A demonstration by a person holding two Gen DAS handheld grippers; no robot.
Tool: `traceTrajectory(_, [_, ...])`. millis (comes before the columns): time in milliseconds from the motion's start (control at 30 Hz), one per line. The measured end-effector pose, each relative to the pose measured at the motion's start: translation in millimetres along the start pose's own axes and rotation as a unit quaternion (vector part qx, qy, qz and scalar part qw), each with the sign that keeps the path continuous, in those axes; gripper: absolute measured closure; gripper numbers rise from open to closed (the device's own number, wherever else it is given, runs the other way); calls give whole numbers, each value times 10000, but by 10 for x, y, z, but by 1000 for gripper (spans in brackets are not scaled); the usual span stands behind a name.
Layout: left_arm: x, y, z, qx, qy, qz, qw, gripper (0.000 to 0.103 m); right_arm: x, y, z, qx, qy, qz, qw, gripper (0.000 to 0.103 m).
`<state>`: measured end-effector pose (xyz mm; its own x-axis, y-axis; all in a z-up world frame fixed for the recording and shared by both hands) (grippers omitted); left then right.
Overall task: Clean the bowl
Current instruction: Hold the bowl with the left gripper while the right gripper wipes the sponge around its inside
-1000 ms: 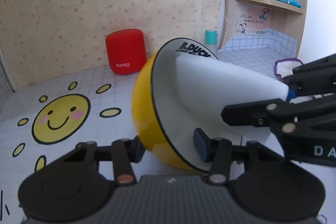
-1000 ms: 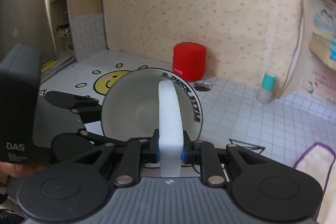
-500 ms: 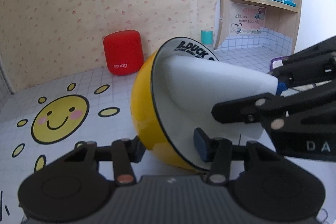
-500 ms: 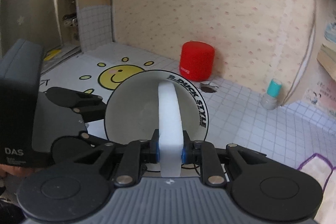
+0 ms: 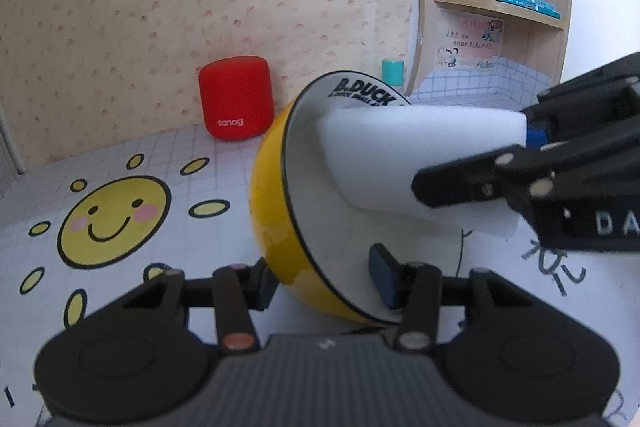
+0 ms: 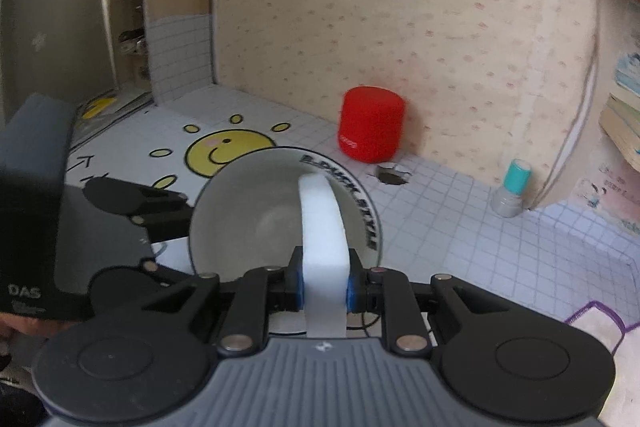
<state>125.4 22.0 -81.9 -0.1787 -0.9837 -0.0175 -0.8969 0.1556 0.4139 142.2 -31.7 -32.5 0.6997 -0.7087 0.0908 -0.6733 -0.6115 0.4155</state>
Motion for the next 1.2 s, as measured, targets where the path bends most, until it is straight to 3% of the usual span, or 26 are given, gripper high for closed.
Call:
traceTrajectory(233, [-12,21,2,-7,10,28,10000,58,-73,34,-154,252,-65,-196,9995,85])
traceTrajectory(433, [-6,10,7,4,-13,18,10000,58,81,41,-32,163,-230,142,9995,85])
traceTrajectory(833, [55,-61,-20,-6,-72,-63,10000,55,-64,-18,-65,241,-299,-214,9990,85])
traceTrajectory(1200, [162,-158,-94,-103,-345,-54,9993,51,225,18,42,238,-506,225,9982,85])
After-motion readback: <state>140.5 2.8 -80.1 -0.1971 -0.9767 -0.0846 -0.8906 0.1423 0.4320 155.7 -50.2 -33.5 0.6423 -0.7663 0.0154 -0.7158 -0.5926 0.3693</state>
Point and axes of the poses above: each gripper's, at about its wrist camera, not at the fingertips, and y roughly against the way its jaws point, x to its right, z to its underside, the point moved 6 cm from there along -y, roughly the way its jaws point, and after that the axes turned 14 degrees about x, right-handed, at the moved point
